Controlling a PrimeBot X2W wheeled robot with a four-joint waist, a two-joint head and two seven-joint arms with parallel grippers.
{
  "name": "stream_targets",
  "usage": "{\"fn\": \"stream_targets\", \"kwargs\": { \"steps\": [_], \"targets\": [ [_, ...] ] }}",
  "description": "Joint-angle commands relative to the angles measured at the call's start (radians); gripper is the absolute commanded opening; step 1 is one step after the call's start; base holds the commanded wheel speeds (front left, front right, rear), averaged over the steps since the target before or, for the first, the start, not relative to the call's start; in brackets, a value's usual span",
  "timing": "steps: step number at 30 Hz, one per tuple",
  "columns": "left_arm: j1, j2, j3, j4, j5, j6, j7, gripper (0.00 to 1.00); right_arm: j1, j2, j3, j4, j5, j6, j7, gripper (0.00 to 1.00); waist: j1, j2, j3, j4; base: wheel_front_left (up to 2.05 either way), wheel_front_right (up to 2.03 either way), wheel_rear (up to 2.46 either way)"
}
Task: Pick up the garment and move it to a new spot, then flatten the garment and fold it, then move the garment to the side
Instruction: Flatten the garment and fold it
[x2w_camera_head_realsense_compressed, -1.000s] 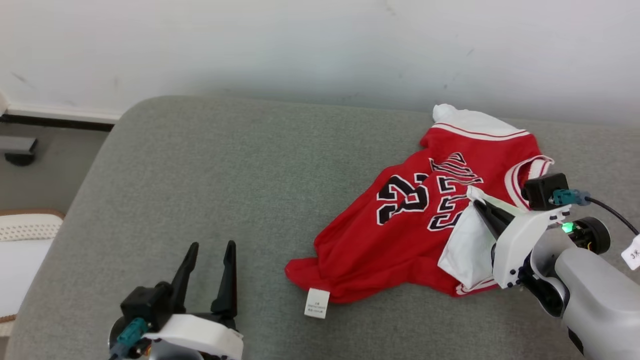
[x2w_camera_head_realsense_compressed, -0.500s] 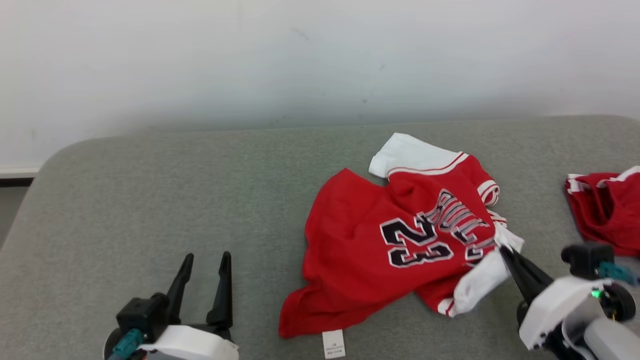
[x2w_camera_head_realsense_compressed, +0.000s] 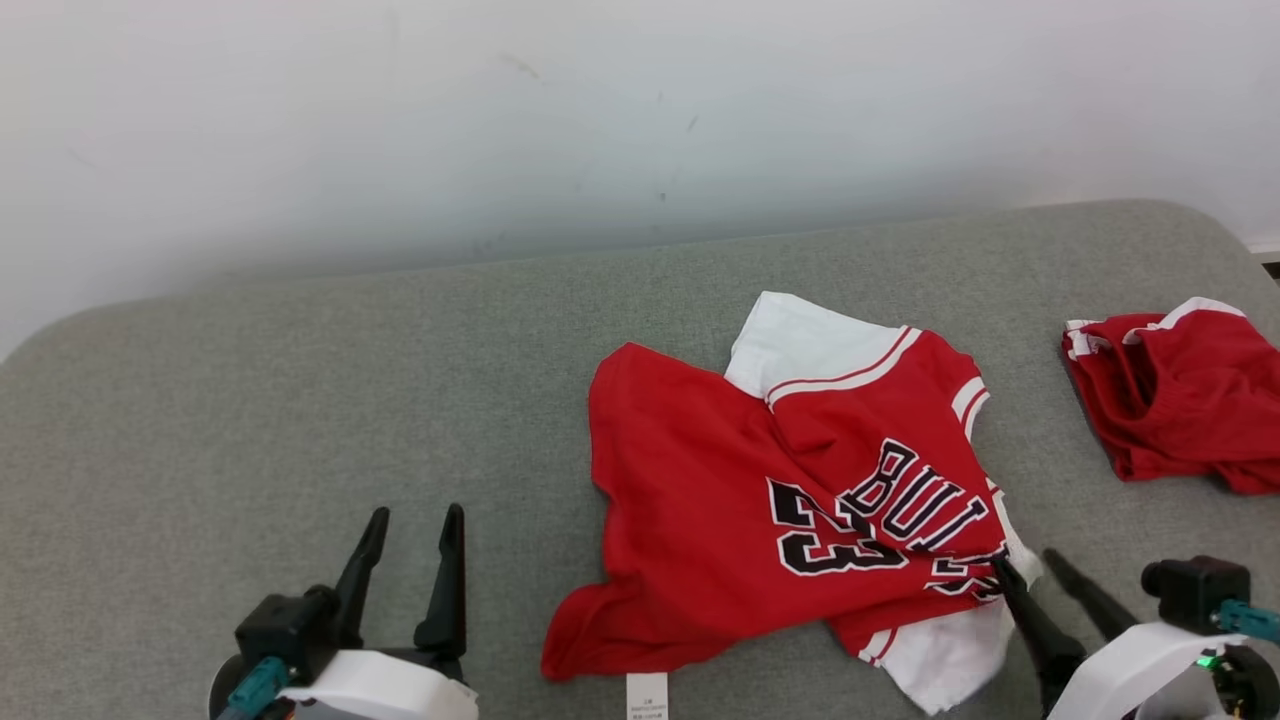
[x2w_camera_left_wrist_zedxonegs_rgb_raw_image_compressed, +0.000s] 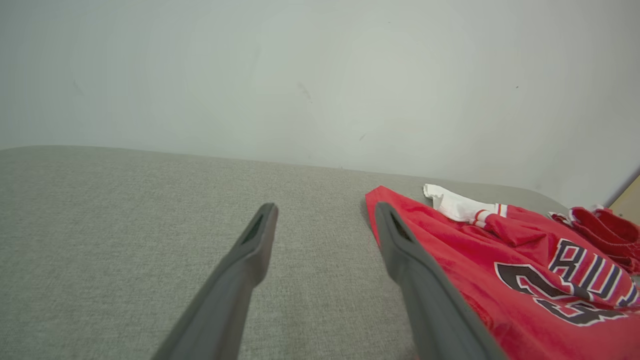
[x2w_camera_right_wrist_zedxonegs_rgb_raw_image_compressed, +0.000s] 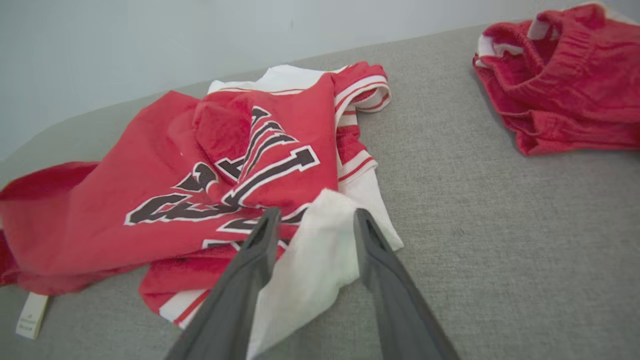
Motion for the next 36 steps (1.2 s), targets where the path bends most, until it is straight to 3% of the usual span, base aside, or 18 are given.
{"fn": "stream_targets", "kwargs": {
  "steps": [1, 7, 12, 22, 36],
  "targets": [
    [-0.002, 0.004, 0.002, 0.002, 0.012, -0.002, 0.0, 1.0, 0.017, -0.006, -0.015, -0.011, -0.014, -0.002, 0.0, 1.0, 0.0, -0.0001, -0.002, -0.001, 0.0, 0.0, 0.0],
    [0.008, 0.004, -0.002, 0.009, 0.009, -0.003, 0.0, 1.0, 0.075, -0.013, -0.176, -0.142, -0.083, -0.002, 0.015, 1.0, 0.0, -0.0001, -0.022, 0.011, 0.0, 0.0, 0.0],
    [0.018, 0.004, -0.009, 0.013, 0.003, -0.004, 0.0, 1.0, 0.144, 0.025, -0.285, -0.237, -0.14, -0.002, 0.07, 1.0, 0.0, -0.0001, -0.035, 0.024, 0.0, 0.0, 0.0],
    [0.012, 0.004, -0.018, 0.01, 0.011, -0.005, 0.0, 1.0, 0.216, 0.115, -0.355, -0.322, -0.212, -0.002, 0.15, 1.0, 0.0, -0.0001, -0.034, 0.049, 0.0, 0.0, 0.0],
    [-0.099, 0.017, -0.073, 0.053, 0.025, -0.039, 0.021, 1.0, 0.191, 0.171, -0.391, -0.365, -0.265, -0.002, 0.131, 1.0, 0.0, -0.0001, 0.0, 0.025, 0.0, 0.0, 0.0]
  ]
}}
